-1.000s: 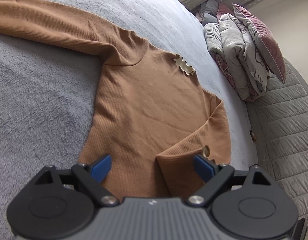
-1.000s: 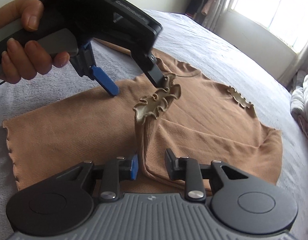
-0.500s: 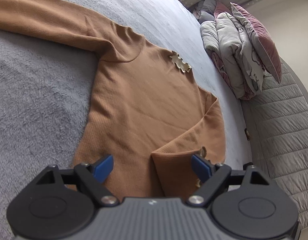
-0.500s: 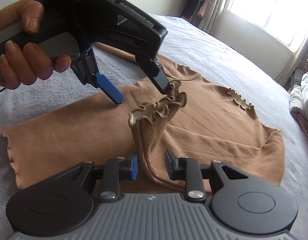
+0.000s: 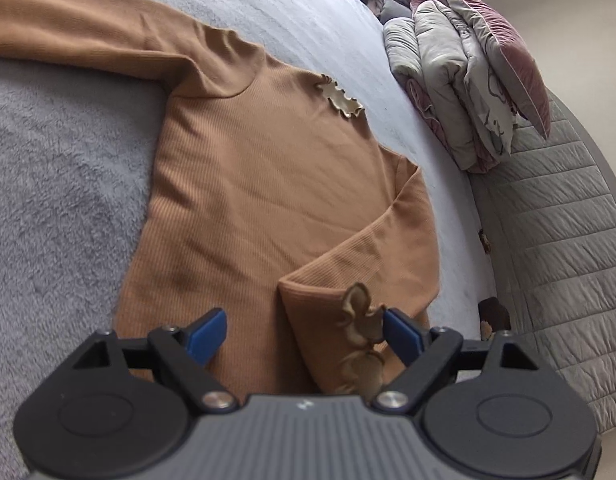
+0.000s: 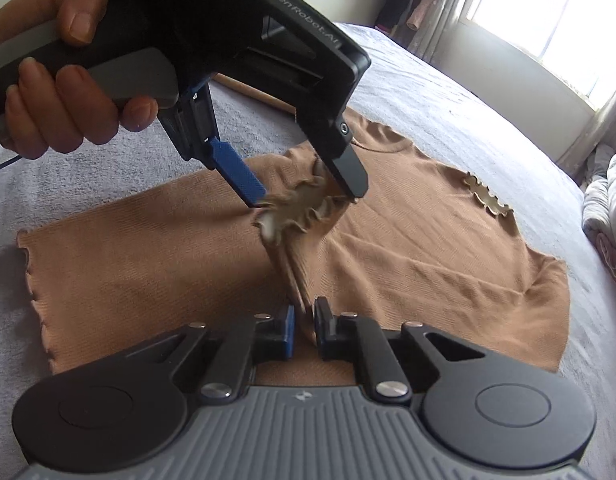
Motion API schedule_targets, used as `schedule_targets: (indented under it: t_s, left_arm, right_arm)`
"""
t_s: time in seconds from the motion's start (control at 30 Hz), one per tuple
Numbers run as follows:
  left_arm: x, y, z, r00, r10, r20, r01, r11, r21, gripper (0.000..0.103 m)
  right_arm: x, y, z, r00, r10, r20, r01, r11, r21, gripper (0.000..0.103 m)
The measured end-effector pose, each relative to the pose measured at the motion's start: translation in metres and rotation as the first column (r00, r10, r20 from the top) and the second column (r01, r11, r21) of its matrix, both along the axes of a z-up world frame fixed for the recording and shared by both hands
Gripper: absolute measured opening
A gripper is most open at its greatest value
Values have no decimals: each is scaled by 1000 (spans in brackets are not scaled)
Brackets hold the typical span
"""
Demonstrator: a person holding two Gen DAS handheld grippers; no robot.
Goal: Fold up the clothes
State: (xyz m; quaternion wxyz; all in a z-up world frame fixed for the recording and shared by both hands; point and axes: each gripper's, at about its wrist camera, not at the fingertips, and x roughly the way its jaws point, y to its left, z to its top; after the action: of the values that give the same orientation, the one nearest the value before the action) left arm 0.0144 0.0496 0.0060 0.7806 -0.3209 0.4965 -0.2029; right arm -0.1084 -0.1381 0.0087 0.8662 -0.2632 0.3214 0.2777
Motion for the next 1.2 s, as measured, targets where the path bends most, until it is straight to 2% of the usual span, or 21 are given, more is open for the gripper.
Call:
schedule_targets:
  t_s: [0.03, 0.07, 0.1, 0.13, 0.2, 0.3, 0.47, 0.5, 0.57, 0.6, 0.67, 0.83, 0.93, 1.0, 1.07, 1.13, 1.2]
  left_arm:
    - [0, 0, -1, 1000, -1, -4, 1, 1000, 0, 86]
    - [1, -1, -2, 1000, -4, -12, 4, 1000, 1, 85]
    - [1, -1, -4, 1000, -8, -21, 8, 1000, 1, 80]
    - [2, -2, -5, 999, -14, -32, 14, 1000, 1, 72]
    - [2, -4, -6, 999, -25, -37, 26, 1000, 15, 68]
    - [2, -8, -5, 999, -43, -27, 44, 998, 45, 64]
    - [0, -12, -5, 998, -62, -15, 63, 995, 81, 62]
    - [-1, -13, -5, 998, -65, -12, 65, 994, 91, 57]
    - [-2, -14, -4, 998, -65, -6, 65, 991, 115, 30]
    - [-5, -13, -4, 999, -33, 0, 33, 989, 146, 8]
    - [-13, -11, -2, 999, 30, 32, -37, 975, 218, 8]
    - [-37, -3, 8, 991, 86, 107, -112, 955, 274, 7]
    - [-46, 10, 9, 987, 116, 112, -140, 960, 244, 7]
    - [-46, 17, 8, 986, 130, 102, -149, 967, 209, 7]
    - [-43, 19, 6, 986, 135, 94, -152, 965, 212, 7]
    - [-42, 19, 4, 988, 133, 81, -148, 964, 219, 7]
    - [-43, 18, 2, 989, 128, 70, -140, 966, 216, 7]
  right_arm:
    - [-1, -2, 1, 1000, -9, 2, 9, 1000, -5, 19]
    - [-2, -6, 2, 1000, -25, 8, 25, 1000, -11, 31]
    - [-2, -10, 2, 999, -46, 18, 46, 999, -15, 35]
    - [-2, -15, 3, 997, -67, 27, 68, 998, -19, 37]
    - [2, -27, 3, 992, -122, 43, 124, 992, -26, 37]
    - [13, -50, -1, 974, -219, 58, 220, 975, -17, 39]
    - [39, -87, -15, 925, -372, 71, 373, 928, 4, 39]
    - [44, -94, -18, 915, -396, 74, 396, 918, 7, 39]
    - [55, -105, -22, 899, -430, 87, 431, 902, 11, 40]
    - [60, -110, -23, 891, -444, 95, 445, 895, 12, 40]
    - [71, -120, -26, 877, -466, 116, 468, 883, 7, 40]
    - [107, -141, -34, 851, -502, 157, 507, 862, 6, 41]
    - [121, -145, -37, 855, -486, 182, 491, 871, 16, 41]
    - [128, -140, -41, 866, -447, 224, 461, 887, -12, 41]
    - [131, -133, -44, 872, -399, 282, 431, 901, -56, 41]
    - [134, -131, -43, 866, -377, 328, 422, 903, -78, 39]
    - [136, -139, -37, 849, -396, 351, 438, 898, -47, 31]
